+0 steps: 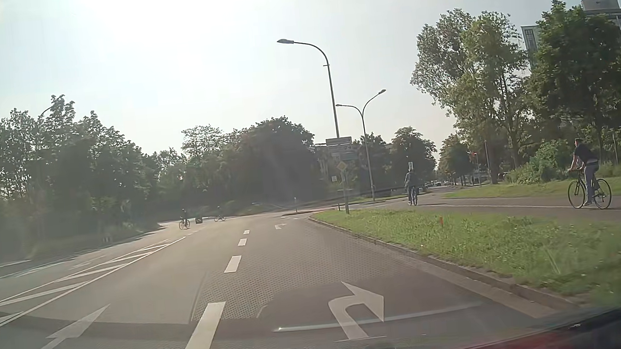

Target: Follow the waypoints while adhering to traffic rules and regulations

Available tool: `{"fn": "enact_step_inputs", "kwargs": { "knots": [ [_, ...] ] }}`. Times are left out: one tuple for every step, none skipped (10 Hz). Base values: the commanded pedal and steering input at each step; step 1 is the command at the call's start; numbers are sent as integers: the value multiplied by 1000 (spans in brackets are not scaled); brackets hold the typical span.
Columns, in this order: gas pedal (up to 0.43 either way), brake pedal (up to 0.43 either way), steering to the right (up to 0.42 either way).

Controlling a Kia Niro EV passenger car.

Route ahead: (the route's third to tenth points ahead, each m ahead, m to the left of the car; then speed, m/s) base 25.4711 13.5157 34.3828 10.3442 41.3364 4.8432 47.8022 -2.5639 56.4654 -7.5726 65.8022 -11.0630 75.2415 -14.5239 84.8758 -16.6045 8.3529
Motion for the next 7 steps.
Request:
{"fn": "enact_step_inputs", "kwargs": {
  "knots": [
    [0, 0, -27],
    [0, 0, -33],
    [0, 0, -40],
    [0, 0, -44],
    [0, 0, -45],
    [0, 0, -46],
    [0, 0, -46]
  ]
}}
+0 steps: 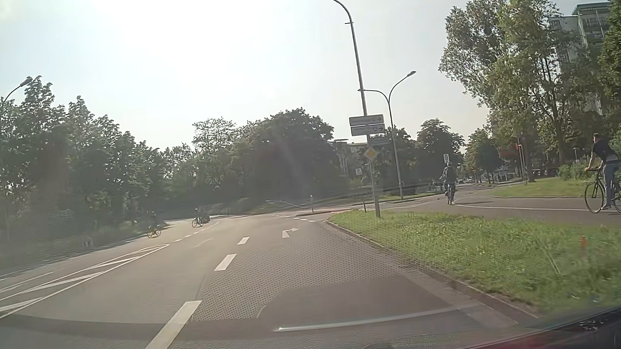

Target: Follow the waypoints while adhering to traffic rules and regulations

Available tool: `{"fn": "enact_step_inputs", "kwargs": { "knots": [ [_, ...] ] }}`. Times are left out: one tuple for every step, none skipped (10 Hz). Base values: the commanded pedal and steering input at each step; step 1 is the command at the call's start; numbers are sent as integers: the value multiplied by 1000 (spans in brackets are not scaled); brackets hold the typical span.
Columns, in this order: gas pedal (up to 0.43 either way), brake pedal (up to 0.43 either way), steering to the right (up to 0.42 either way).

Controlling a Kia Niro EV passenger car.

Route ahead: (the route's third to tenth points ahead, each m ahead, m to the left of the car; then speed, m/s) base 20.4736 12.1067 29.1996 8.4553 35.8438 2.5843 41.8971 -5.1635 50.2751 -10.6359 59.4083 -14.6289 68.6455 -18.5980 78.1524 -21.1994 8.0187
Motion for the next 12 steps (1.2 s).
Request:
{"fn": "enact_step_inputs", "kwargs": {
  "knots": [
    [0, 18, -46],
    [0, 61, -46],
    [0, 98, -46],
    [0, 128, -46],
    [0, 152, -45],
    [0, 165, -43],
    [0, 177, -40],
    [0, 183, -36],
    [0, 189, -33],
    [0, 195, -33],
    [0, 189, -33],
    [0, 195, -32]
  ]
}}
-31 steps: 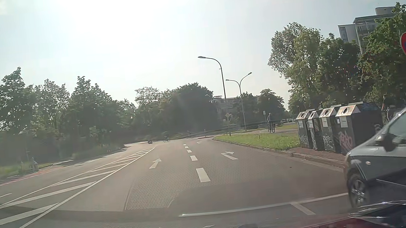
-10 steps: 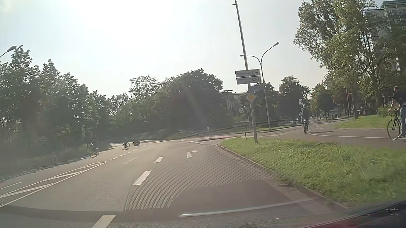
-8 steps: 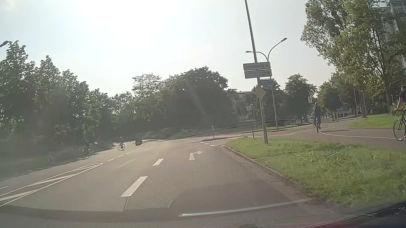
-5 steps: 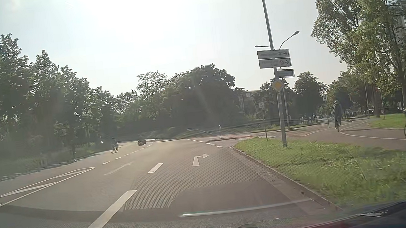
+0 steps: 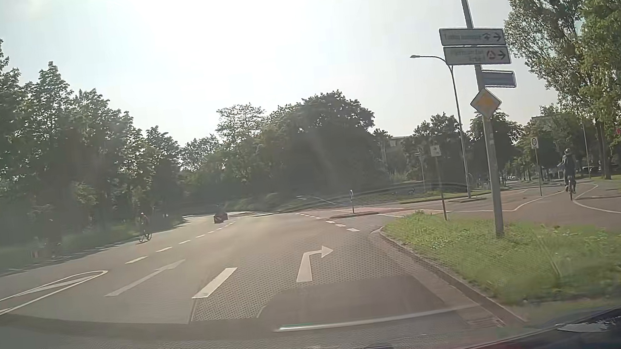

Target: Follow the waypoints while adhering to traffic rules and regulations

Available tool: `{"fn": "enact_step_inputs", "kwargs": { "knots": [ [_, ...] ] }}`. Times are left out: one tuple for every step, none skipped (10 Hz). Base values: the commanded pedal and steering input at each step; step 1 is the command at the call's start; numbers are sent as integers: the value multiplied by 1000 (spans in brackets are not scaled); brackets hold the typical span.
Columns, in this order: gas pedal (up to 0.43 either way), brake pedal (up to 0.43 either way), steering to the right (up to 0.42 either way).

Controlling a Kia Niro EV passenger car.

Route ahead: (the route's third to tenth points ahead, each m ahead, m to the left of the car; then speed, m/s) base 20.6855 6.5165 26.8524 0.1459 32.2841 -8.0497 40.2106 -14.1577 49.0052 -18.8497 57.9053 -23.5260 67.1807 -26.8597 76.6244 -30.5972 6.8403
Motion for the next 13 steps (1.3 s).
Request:
{"fn": "enact_step_inputs", "kwargs": {
  "knots": [
    [0, 195, -31],
    [0, 195, -31],
    [0, 195, -30],
    [0, 195, -30],
    [0, 201, -29],
    [0, 201, -26],
    [0, 207, -23],
    [0, 207, -21],
    [0, 213, -20],
    [0, 220, -18],
    [0, 220, -15],
    [0, 220, -11],
    [0, 226, -7]
  ]
}}
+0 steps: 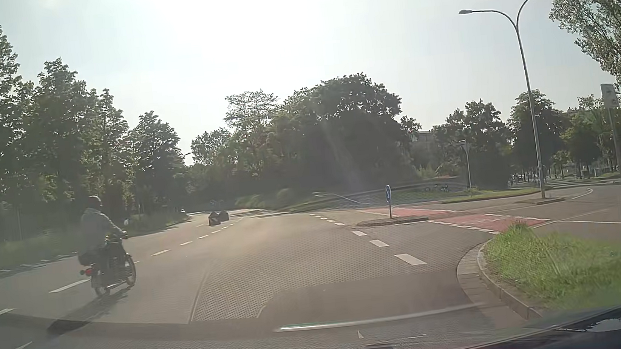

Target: Follow the waypoints while adhering to traffic rules and regulations

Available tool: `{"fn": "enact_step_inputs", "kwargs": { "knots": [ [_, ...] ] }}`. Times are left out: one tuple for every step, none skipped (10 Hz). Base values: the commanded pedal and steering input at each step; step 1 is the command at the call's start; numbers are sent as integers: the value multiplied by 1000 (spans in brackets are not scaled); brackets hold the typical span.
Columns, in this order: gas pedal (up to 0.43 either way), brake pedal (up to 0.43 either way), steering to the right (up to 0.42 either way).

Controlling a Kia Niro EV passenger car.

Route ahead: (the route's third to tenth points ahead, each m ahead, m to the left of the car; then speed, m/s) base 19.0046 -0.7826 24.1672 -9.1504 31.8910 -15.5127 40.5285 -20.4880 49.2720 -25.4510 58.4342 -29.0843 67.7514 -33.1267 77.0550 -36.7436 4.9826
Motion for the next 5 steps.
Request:
{"fn": "enact_step_inputs", "kwargs": {
  "knots": [
    [0, 226, -4],
    [0, 226, -3],
    [0, 226, -2],
    [0, 213, 0],
    [0, 207, 3]
  ]
}}
